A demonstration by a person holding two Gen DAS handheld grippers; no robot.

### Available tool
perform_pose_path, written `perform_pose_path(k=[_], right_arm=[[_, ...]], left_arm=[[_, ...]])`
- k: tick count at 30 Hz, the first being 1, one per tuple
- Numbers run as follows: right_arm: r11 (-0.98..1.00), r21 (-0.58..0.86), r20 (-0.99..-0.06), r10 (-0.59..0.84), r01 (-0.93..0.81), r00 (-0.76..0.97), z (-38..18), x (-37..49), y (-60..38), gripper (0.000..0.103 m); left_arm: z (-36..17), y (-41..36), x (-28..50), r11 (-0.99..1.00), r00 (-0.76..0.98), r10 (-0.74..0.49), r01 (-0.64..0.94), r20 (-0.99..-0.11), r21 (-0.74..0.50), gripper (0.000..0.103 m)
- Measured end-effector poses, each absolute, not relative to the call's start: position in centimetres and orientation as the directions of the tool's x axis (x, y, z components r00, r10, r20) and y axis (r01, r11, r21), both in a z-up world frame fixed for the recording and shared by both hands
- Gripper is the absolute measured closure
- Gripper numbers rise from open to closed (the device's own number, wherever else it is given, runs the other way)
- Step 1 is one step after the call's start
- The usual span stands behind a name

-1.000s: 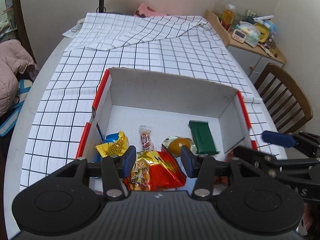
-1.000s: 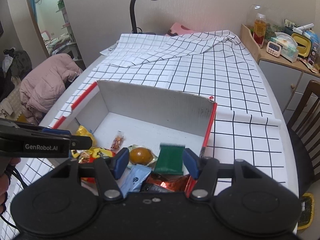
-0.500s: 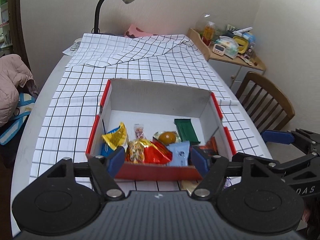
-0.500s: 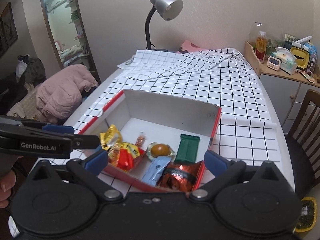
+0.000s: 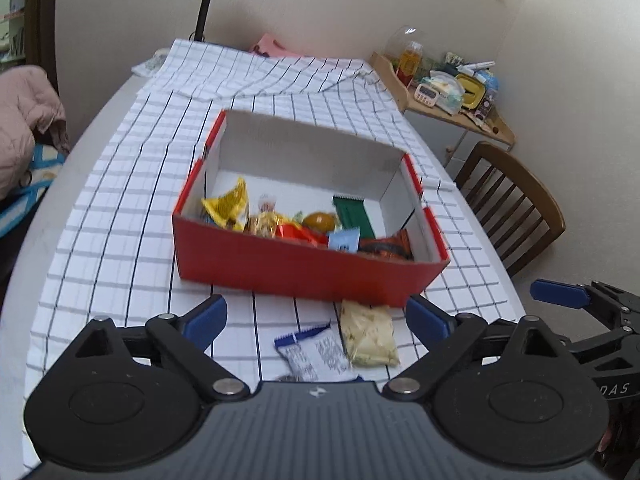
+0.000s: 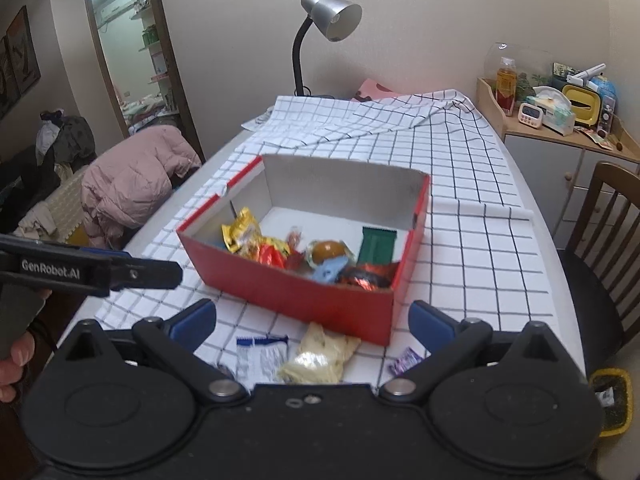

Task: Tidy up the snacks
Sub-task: 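Withdraw both tools from the box back toward the remaining snacks, then grasp the silver-wrapped candy with the left tool while the right tool grasps the purple candy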

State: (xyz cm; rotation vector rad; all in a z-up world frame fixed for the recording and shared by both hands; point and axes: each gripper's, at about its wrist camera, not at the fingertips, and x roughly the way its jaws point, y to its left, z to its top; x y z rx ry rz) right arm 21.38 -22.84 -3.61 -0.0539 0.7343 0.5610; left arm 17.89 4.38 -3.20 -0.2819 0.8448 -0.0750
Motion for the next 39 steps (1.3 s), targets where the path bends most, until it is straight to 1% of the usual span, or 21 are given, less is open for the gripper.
perform_pose_path(k=[7,11,17,23,30,33,34,35,37,39], right_arm=[[0.875,0.142,-0.709,0.416,-0.463,0.57,-8.1,21.4,-24.7,0.0],[0.871,0.162,-0.74,0.418,-0.464,0.527,-10.4,22.5,-25.6,0.0],[0.872,0.172,-0.767,0.411,-0.459,0.493,-12.9,24.9,-26.6,0.001],[0.865,0.182,-0.792,0.411,-0.468,0.452,-15.4,26.8,-26.8,0.005],[0.858,0.174,-0.805,0.406,-0.483,0.432,-16.8,29.0,-26.4,0.008],[0.858,0.157,-0.813,0.394,-0.49,0.429,-17.4,29.6,-26.0,0.013],[0.857,0.153,-0.815,0.391,-0.492,0.428,-17.6,29.8,-25.8,0.015],[0.858,0.152,-0.817,0.389,-0.491,0.426,-17.8,29.9,-25.7,0.018],[0.858,0.144,-0.813,0.387,-0.493,0.436,-17.8,30.0,-25.6,0.019],[0.856,0.135,-0.812,0.384,-0.499,0.439,-17.9,30.1,-25.4,0.021]], left_arm=[[-7.6,3.2,18.2,0.958,0.592,-0.145,-0.115,-0.793,-0.262,0.006],[-9.4,2.8,18.6,0.956,0.546,-0.123,-0.158,-0.829,-0.246,0.006],[-11.7,2.0,19.3,0.964,0.478,-0.076,-0.188,-0.875,-0.186,0.006],[-13.4,1.1,19.5,0.965,0.44,-0.062,-0.204,-0.896,-0.167,0.006],[-14.2,0.9,19.7,0.965,0.434,-0.047,-0.212,-0.9,-0.153,0.007],[-14.7,1.3,19.8,0.96,0.422,-0.04,-0.235,-0.906,-0.152,0.007],[-14.9,1.4,19.9,0.958,0.42,-0.04,-0.242,-0.907,-0.154,0.008],[-15.0,1.5,19.9,0.956,0.418,-0.041,-0.248,-0.907,-0.157,0.012],[-15.2,1.7,20.0,0.954,0.414,-0.042,-0.254,-0.909,-0.16,0.017],[-15.4,1.7,20.1,0.954,0.414,-0.044,-0.253,-0.909,-0.161,0.027]])
